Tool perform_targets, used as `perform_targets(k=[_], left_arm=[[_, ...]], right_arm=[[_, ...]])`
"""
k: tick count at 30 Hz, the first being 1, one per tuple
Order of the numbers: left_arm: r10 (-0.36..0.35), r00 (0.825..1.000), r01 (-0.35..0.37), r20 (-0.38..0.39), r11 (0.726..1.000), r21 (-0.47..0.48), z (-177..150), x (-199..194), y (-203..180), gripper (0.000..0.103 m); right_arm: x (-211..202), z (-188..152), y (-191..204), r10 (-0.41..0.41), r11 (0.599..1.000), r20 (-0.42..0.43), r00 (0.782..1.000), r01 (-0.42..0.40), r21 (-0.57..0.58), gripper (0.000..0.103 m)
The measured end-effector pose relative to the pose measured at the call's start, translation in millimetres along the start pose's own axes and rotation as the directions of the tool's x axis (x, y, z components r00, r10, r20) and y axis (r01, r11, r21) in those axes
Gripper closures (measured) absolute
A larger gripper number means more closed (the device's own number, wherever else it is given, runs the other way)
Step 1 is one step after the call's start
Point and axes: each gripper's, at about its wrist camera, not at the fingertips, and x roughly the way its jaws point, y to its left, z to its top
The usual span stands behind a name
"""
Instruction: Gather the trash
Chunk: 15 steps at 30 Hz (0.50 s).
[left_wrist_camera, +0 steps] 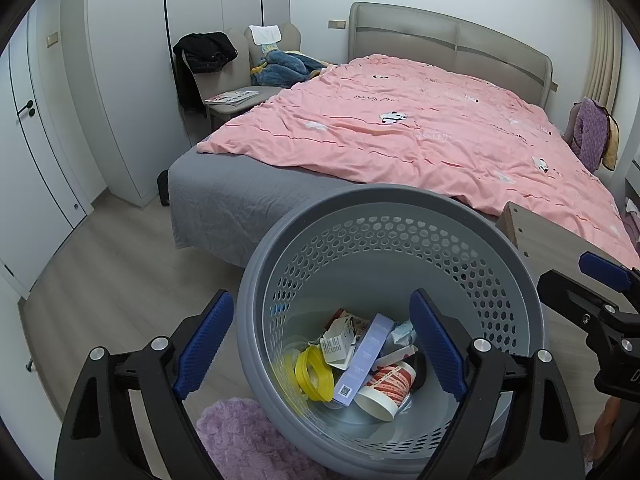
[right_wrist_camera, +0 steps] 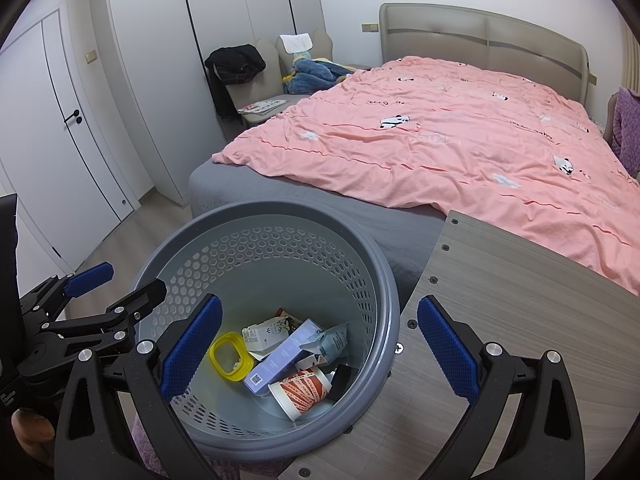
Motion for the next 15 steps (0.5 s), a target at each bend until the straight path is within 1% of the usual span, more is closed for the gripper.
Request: perform_targets(k=[15], left_arm=[[0.001,1.000,-0.001,-0.001,1.000,-0.004,0.1,0.0,1.4,0.017]], right_arm=[[-4.7,0.2,0.9,-0.002,1.000,0.004,1.000,0.002,0.004,0.007]])
